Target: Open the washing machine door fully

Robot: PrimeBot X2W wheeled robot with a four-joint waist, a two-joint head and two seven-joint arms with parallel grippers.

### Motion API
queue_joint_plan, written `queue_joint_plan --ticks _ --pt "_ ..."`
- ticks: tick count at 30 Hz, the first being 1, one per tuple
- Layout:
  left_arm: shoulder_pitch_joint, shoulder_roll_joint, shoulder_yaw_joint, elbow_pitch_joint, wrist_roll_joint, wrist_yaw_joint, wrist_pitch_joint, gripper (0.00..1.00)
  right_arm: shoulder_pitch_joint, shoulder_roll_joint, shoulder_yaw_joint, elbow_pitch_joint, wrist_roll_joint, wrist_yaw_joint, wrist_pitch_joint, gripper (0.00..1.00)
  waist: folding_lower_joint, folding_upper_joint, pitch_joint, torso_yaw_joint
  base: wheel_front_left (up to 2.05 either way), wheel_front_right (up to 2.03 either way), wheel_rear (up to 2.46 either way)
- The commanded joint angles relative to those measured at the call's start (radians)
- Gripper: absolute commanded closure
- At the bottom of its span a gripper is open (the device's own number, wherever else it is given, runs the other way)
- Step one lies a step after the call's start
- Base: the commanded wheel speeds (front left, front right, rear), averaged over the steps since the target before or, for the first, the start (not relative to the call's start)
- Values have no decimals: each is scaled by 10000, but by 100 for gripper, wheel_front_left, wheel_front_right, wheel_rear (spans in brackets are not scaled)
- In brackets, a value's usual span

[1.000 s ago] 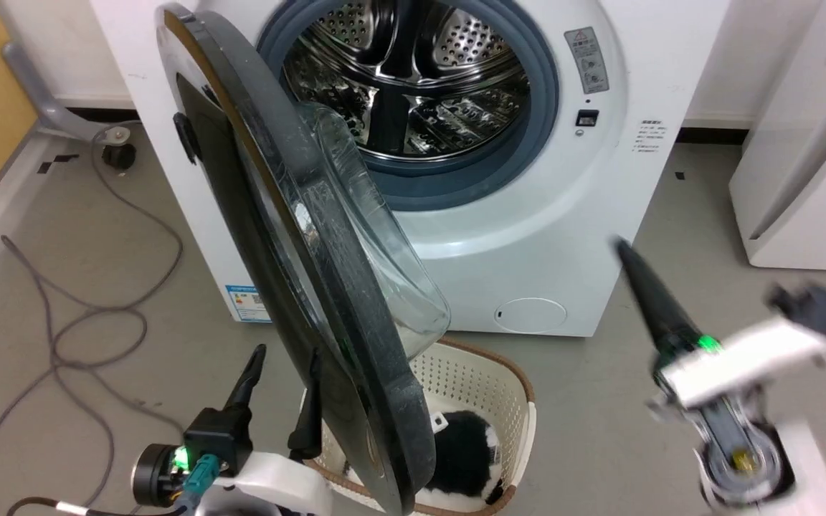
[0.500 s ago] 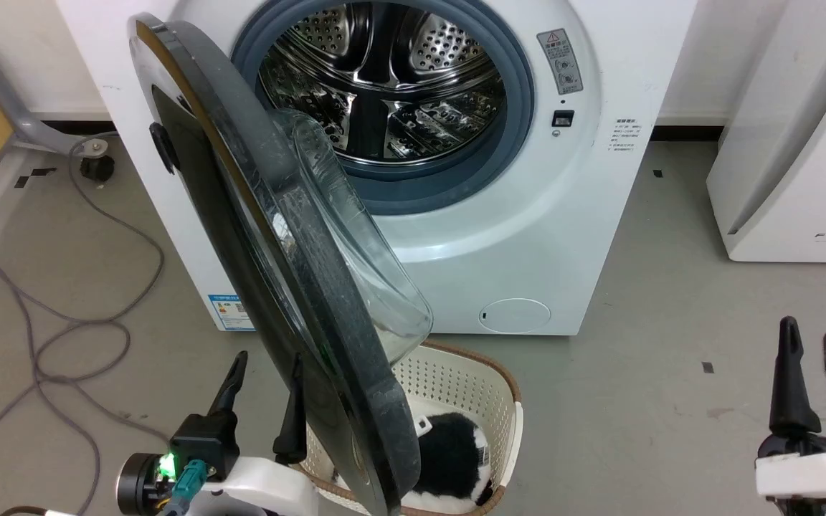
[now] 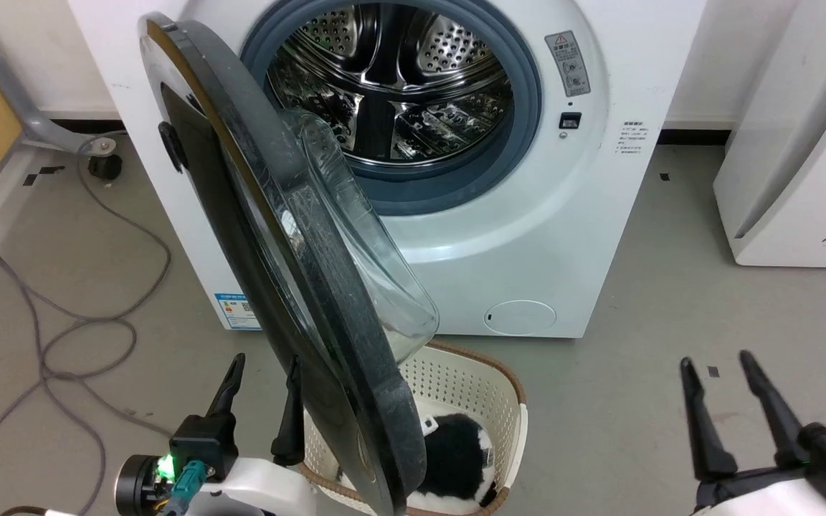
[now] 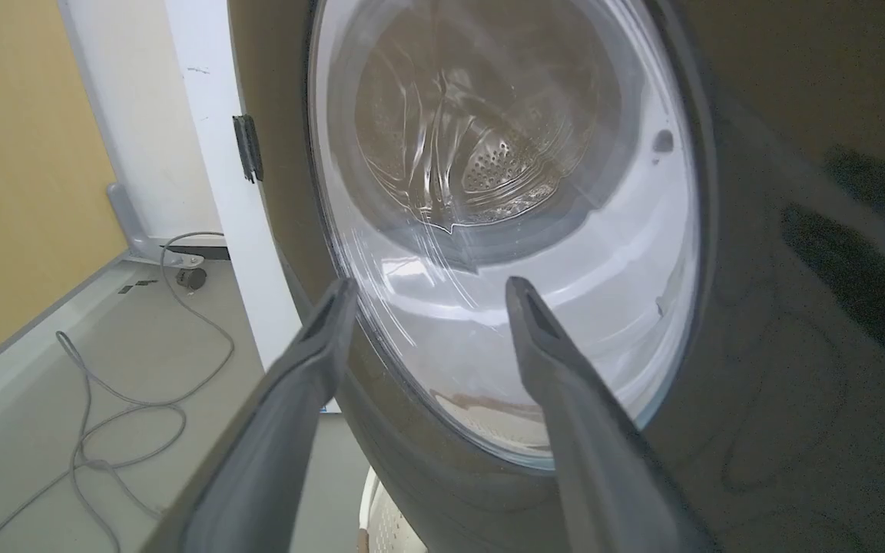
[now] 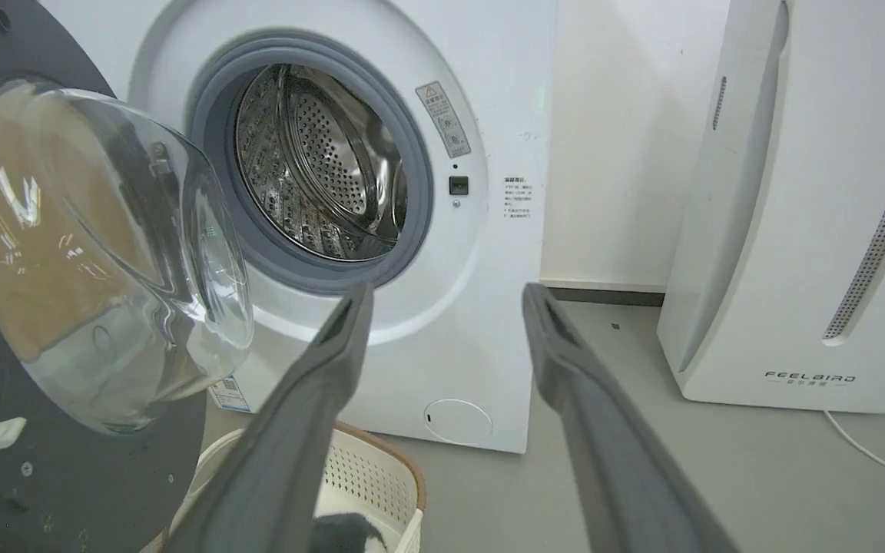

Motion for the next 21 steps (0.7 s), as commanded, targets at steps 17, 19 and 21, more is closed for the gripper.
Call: queue_joint_plan --ticks 17,19,21 --pt "84 12 -34 182 -14 -134 -53 100 74 33 255 683 154 6 110 0 0 0 45 74 0 0 0" --pt "87 12 -37 185 -19 -132 -53 100 59 33 246 699 123 6 111 0 0 0 44 75 0 0 0" --pt "89 12 -46 168 -64 -125 -53 100 50 33 242 709 125 6 106 0 0 0 40 81 0 0 0"
